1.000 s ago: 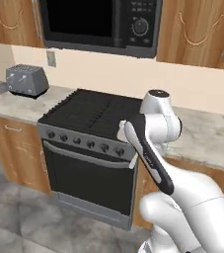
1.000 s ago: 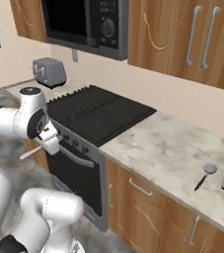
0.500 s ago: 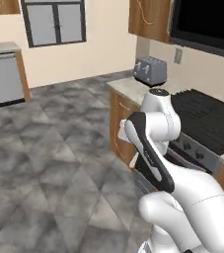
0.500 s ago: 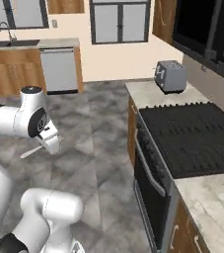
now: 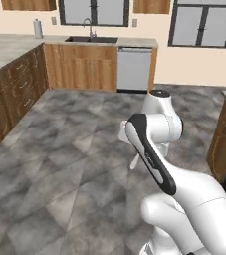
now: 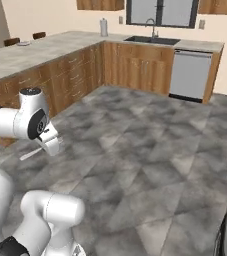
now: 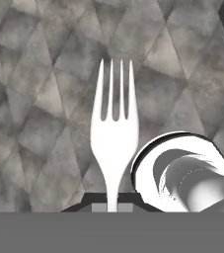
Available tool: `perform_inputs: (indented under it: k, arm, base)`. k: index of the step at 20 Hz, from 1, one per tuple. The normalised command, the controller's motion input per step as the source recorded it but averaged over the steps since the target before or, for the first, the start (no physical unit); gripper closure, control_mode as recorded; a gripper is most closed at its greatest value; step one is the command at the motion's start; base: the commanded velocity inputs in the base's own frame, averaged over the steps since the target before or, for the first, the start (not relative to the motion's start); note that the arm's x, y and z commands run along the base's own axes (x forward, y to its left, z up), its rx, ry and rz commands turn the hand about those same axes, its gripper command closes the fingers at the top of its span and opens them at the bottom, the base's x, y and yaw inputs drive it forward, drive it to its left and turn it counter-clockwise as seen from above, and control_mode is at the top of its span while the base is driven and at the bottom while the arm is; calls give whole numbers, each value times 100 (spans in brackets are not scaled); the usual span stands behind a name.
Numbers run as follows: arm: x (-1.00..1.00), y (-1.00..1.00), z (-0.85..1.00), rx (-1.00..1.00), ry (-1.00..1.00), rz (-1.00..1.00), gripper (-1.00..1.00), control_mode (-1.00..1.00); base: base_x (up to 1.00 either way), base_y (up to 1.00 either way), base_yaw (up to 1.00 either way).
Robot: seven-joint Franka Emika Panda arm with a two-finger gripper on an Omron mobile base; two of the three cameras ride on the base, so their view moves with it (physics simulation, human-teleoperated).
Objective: Take the fork and place it on the left side of the plate. Then take the spoon and place it on the right side of the plate. Make sure they're directly next to the plate.
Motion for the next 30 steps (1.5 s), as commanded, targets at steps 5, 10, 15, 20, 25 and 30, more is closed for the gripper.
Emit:
perform_inputs:
  k: [5, 10, 15, 20, 25, 30]
  arm:
    - [0, 0, 0, 0, 0, 0, 100, 100]
    - [0, 0, 0, 0, 0, 0, 100, 100]
    - [0, 0, 0, 0, 0, 0, 100, 100]
    - [0, 0, 0, 0, 0, 0, 100, 100]
    - [0, 0, 0, 0, 0, 0, 100, 100]
    - [0, 0, 0, 0, 0, 0, 100, 100]
  base:
    - [23, -1, 86]
    - [69, -6, 42]
    - [94, 0, 17]
    - [94, 8, 12]
    - [94, 28, 5]
    - [91, 45, 0]
